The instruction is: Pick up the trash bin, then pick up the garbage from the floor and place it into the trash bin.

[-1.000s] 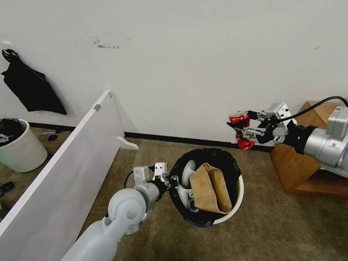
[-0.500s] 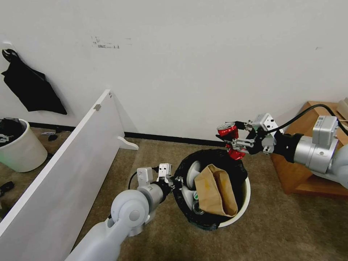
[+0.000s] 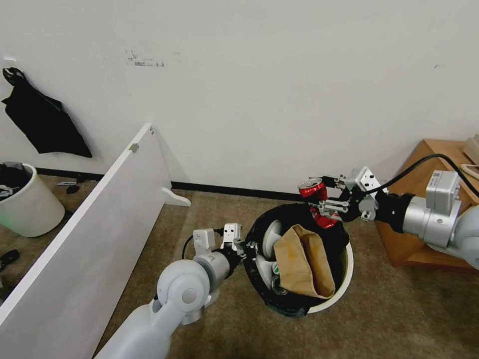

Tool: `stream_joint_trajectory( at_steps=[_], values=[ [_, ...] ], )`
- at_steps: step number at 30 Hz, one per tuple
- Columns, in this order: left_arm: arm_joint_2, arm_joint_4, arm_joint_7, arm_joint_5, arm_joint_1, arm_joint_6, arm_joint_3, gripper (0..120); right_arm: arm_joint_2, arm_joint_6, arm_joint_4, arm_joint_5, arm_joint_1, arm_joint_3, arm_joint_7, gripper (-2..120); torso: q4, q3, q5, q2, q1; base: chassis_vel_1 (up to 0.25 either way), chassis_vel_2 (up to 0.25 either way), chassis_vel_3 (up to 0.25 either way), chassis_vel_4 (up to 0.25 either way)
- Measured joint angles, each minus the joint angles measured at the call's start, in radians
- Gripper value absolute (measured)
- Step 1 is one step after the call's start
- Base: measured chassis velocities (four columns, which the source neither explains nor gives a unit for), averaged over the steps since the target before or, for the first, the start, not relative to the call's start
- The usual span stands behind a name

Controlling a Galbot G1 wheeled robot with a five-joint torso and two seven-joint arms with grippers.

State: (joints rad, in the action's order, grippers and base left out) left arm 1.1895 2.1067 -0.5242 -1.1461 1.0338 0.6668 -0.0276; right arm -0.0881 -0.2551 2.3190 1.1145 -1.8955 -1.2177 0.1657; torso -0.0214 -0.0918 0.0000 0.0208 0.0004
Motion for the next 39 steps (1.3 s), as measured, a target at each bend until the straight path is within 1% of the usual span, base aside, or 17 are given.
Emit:
stream_joint_trajectory(
  at_steps=[6,30,39],
  values=[
    [0.015,-0.001,-0.005,0.001,-0.004,0.003,-0.009,1,-0.014,-0.006,0.003,-0.021,-0.007,0.010,0.006,48,-0.0001,0.000,0.0000,0.000,0.000,0.000,0.000,0.000,0.000],
    [0.023,0.009,-0.029,-0.032,0.008,0.003,-0.012,1,-0.028,-0.019,-0.004,-0.046,-0.022,0.033,0.010,48,0.0001,0.000,0.0000,0.000,0.000,0.000,0.000,0.000,0.000],
    [0.036,0.009,-0.038,-0.046,0.014,0.003,-0.008,1,-0.040,-0.019,-0.008,-0.057,-0.021,0.049,0.015,48,0.0000,0.000,0.0000,0.000,0.000,0.000,0.000,0.000,0.000]
  ],
)
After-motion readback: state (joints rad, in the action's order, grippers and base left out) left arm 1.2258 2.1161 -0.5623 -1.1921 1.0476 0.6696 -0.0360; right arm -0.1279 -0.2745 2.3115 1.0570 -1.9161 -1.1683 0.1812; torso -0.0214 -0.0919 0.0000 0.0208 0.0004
